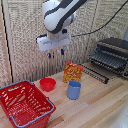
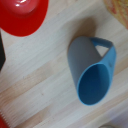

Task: Extend the gripper towards the oven tray handle. Grasp the handle and carefully pull the tray out of the oven. Move the gripper above the red bowl. Grab the red bowl gently. Lift the bowl and place it onto the oven tray.

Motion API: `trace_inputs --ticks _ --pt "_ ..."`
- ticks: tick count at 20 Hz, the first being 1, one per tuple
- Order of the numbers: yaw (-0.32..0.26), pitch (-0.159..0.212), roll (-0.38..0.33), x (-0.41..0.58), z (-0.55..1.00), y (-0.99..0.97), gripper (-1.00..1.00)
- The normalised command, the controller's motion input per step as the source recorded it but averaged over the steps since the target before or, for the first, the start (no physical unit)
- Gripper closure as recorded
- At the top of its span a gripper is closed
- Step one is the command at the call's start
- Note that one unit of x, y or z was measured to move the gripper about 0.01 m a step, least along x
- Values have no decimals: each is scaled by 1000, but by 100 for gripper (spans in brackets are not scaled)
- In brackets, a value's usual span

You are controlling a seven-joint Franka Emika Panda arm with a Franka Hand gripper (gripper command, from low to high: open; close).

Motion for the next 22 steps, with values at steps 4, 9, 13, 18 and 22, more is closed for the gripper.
trace_inputs --ticks 4,9,13,18,22 --pt "-47 -5 149 -118 -524 146 -100" --pt "-13 -5 77 -145 -308 -11 -100" --pt "0 -21 47 -192 -66 -223 -100" --pt "0 -33 0 -162 -213 -290 -100" --pt "4 -61 0 -61 -457 -339 -100"
